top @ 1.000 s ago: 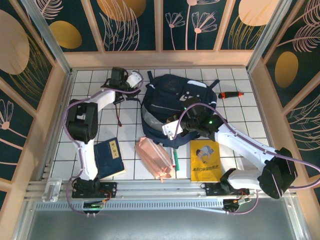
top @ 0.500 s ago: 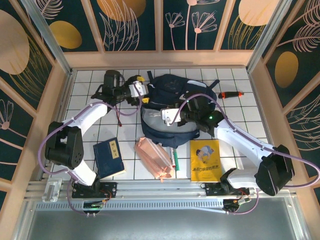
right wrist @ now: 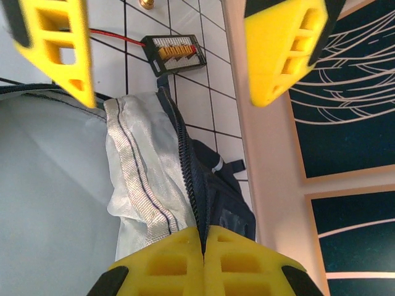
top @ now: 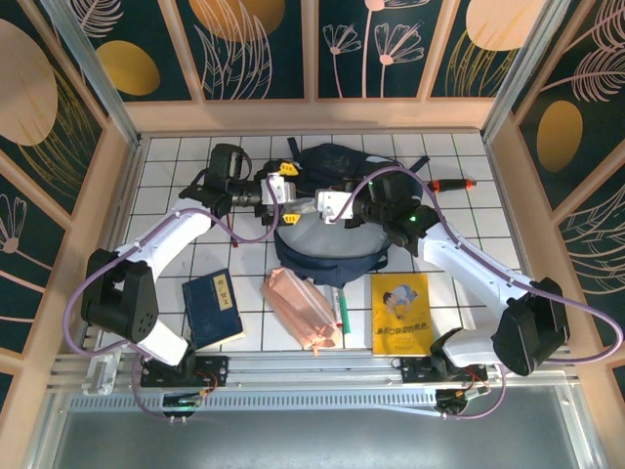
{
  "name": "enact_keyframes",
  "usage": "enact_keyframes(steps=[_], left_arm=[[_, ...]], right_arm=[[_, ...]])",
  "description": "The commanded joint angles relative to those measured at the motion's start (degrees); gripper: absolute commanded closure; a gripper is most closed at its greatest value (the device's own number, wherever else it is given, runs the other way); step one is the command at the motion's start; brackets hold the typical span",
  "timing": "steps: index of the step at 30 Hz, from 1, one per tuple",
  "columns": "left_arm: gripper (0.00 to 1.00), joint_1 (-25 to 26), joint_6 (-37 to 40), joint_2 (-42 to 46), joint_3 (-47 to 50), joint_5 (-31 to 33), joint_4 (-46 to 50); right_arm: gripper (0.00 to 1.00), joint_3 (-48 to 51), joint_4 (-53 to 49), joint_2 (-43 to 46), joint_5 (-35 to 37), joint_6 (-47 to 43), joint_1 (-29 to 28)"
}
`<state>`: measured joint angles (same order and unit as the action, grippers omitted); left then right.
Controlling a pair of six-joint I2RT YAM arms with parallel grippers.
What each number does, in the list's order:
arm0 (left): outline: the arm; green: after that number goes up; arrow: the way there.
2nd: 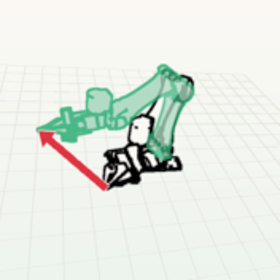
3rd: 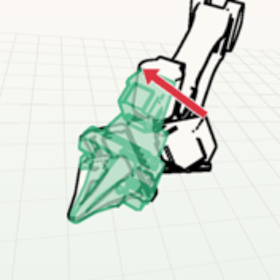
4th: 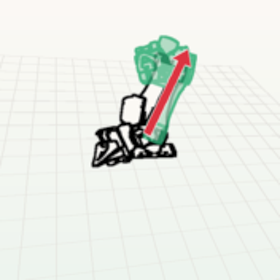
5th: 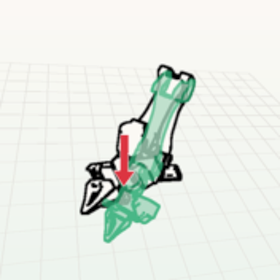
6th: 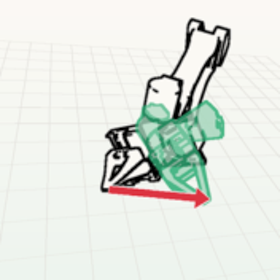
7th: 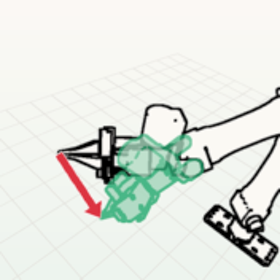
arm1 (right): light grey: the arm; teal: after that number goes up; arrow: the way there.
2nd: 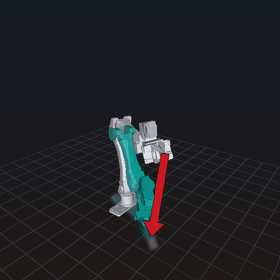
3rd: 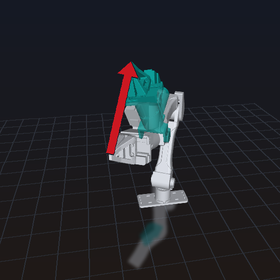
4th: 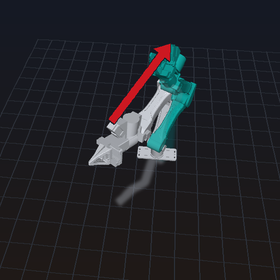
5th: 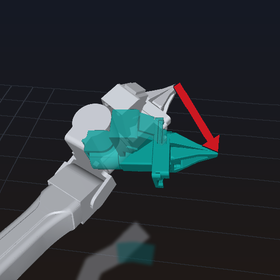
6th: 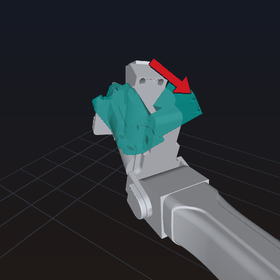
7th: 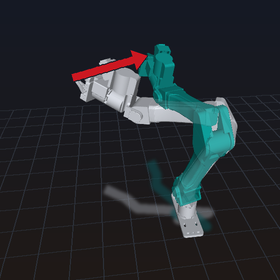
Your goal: Pack books, pencil case, and school supplies into a backpack
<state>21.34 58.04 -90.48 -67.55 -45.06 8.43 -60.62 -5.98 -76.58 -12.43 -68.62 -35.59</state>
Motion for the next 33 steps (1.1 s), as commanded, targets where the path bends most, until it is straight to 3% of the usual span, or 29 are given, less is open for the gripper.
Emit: enact_keyframes(steps=[1,4,7,12,15,20,21,23,27,30,33], left_arm=[[0.01,0.56,-2.68,-0.06,0.53,-7.27,1.51],[0.02,1.96,-4.17,-2.22,0.8,-5.25,-3.66],[0.12,2.48,-5.65,-5.73,-1.26,-1.86,-7.04],[0.55,2.47,-3.05,-11.98,-8.08,0.78,-2.56],[1.0,2.47,-5.12,-11.14,-7.43,2.11,-7.83],[1.0,2.48,-14.78,-9.22,-5.67,5.6,-21.25],[1.0,2.48,-16.9,-9.49,-6.6,7.23,-22.0],[1.0,2.48,-20.62,-10.41,-8.89,11.6,-22.31],[1.0,2.48,-25.42,-10.86,-11.31,17.16,-24.54],[1.0,2.47,-29.49,-11.58,-13.13,19.86,-26.73],[1.0,2.46,-31.41,-12.66,-15.07,22.6,-27.55]], right_arm=[[1.0,-2.94,5.55,0.29,0.08,0.02,0.45],[1.0,-2.84,5.17,0.98,-2.43,-0.99,0.44],[1.0,-3.08,4.04,1.79,-6.45,-2.77,0.48],[1.0,-3.8,2.05,1.92,-8.76,-4.02,0.35],[1.0,-2.79,2.02,2.59,-9.41,-1.36,0.27],[0.6,1.9,3.48,5.48,-11.98,9.41,0.13],[0.44,3.13,4.37,6.34,-12.66,12.44,0.06],[0.01,4.1,4.83,8.09,-12.24,16.96,-0.23],[0.01,2.1,6.06,8.77,2.38,31.37,-2.24],[0.01,1.3,6.56,10.49,8.72,45.49,-2.28],[0.01,1.57,5.73,13.43,9.88,56.91,-1.58]])
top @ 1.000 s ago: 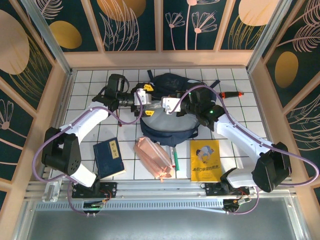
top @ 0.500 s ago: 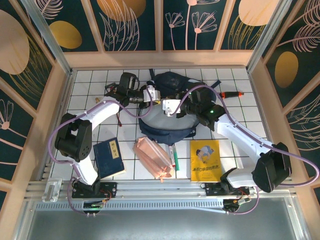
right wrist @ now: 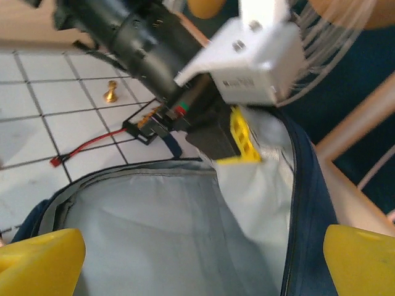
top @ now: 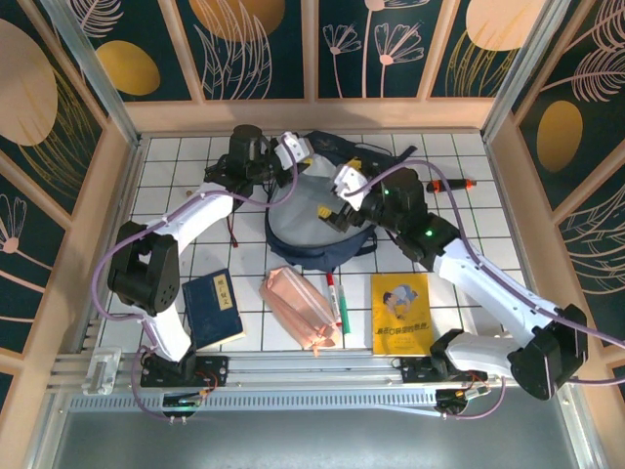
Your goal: Pack books, pencil case, and school supplies into a backpack
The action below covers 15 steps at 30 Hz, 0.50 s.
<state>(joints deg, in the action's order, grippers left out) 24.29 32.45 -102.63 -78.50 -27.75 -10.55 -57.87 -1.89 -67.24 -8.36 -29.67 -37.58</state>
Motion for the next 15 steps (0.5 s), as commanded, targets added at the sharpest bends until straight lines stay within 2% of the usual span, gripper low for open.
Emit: enact_keyframes(steps=[1,2,4,8,10,13,15], left_arm=[[1.0,-0.43,-6.25,-0.81,-4.47,6.25,-8.9],[1.0,-0.39,-6.62,-1.17,-4.8,7.46,-9.04],[1.0,-0.34,-7.9,-2.01,-5.61,10.94,-9.37],[1.0,-0.3,-11.98,-4.77,-8.65,21.74,-8.03],[1.0,-0.3,-13.5,-5.82,-9.98,22.44,-7.22],[1.0,-0.3,-15.81,-5.74,-9.41,20.81,-8.96],[1.0,-0.3,-16.96,-5.74,-9.15,20.53,-9.06]], right_arm=[[0.01,-0.7,1.43,4.89,6.17,22.71,0.95],[0.01,0.12,1.63,6.04,6.47,27.55,1.37],[0.02,2.06,1.91,7.48,3.09,31.78,1.96],[0.16,4.8,-0.72,6.4,-9.48,33.96,-0.08],[0.2,5.45,-1.62,4.66,-16.6,31.76,-3.21],[0.2,5.13,-2.4,0.34,-21.99,26.02,-9.73],[0.21,4.91,-3.67,-2.8,-22.68,20.1,-12.61]])
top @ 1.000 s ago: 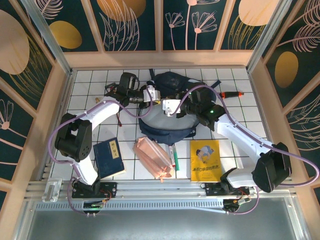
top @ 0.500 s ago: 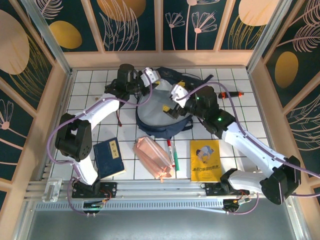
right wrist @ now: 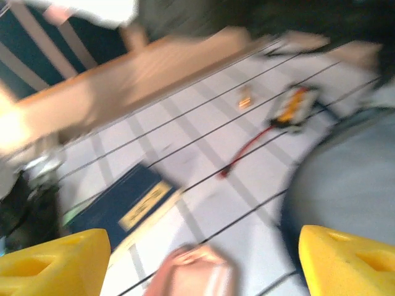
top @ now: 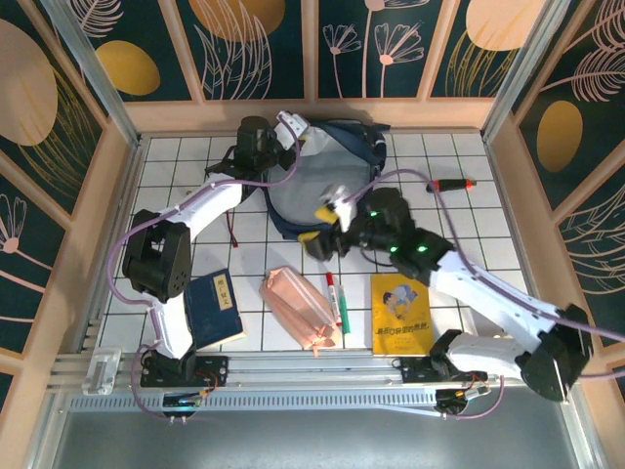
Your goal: Pack books, pencil case, and school supplies into a backpack
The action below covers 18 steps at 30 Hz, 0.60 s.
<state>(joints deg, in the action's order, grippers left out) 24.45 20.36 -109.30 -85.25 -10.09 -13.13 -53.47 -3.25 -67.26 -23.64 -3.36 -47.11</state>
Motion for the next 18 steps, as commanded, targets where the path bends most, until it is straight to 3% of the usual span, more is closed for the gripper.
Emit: enact_keyframes(steps=[1,3,5,9,12,14,18], left_arm=[[1.0,-0.45,-4.98,1.04,-2.43,2.53,-6.05],[1.0,-0.46,-5.35,1.28,-2.16,2.0,-5.44],[1.0,-0.45,-7.17,1.62,-1.97,2.89,-4.95],[1.0,-0.51,-10.88,2.2,-1.31,3.54,-4.57],[1.0,-0.41,-12.43,2.6,-0.09,3.03,-4.95],[1.0,-0.37,-13.49,2.69,0.27,3.81,-4.89],[1.0,-0.36,-14.42,3.01,0.85,3.93,-4.71]], right_arm=[[0.21,0.51,-3.98,-3.97,-5.96,-9.74,-3.9],[0.21,-0.79,-8.5,-6.58,-0.27,-11.47,-2.87],[0.24,-5.42,-15.96,-9.72,6.14,-6.0,1.38],[0.24,-6.23,-23.35,-7.24,15.33,11.71,6.35],[0.25,-2.57,-29.85,-1.13,26.92,32.23,7.84],[0.33,-3.35,-42.83,-0.8,36.5,48.79,8.52],[0.35,-2.95,-56.71,-4.93,37.04,63.6,8.44]])
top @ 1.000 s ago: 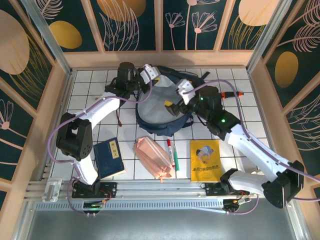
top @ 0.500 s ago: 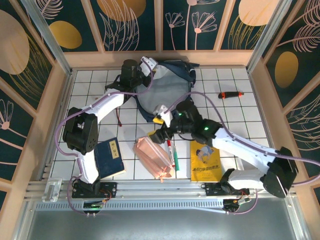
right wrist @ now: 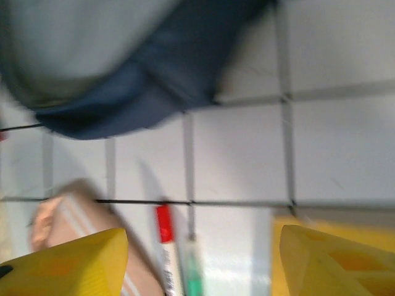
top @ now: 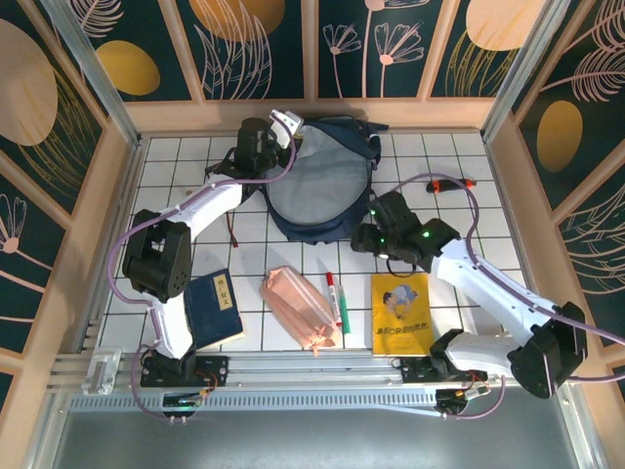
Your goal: Pack books, pencil case, and school supplies into a backpack
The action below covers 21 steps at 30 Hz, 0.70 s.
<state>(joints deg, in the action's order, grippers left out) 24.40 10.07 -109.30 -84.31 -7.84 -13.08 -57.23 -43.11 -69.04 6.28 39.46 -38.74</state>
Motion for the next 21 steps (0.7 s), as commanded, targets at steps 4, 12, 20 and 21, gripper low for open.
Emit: enact_keyframes(steps=[4,12,20,21], left_arm=[[1.0,-0.32,-4.6,3.7,1.54,1.36,-5.8],[1.0,-0.32,-5.36,5.7,5.84,0.87,-8.16],[1.0,-0.32,-5.59,6.37,7.91,0.53,-8.65],[1.0,-0.3,-5.68,6.35,8.01,0.43,-8.64]], right_arm=[[0.28,8.21,-15.28,0.11,-1.07,27.0,1.02],[0.12,22.72,-1.0,4.82,-12.1,23.11,9.3],[0.25,25.07,10.42,-1.68,-8.47,16.41,12.62],[0.25,25.19,12.44,-2.33,-8.41,15.41,13.45]])
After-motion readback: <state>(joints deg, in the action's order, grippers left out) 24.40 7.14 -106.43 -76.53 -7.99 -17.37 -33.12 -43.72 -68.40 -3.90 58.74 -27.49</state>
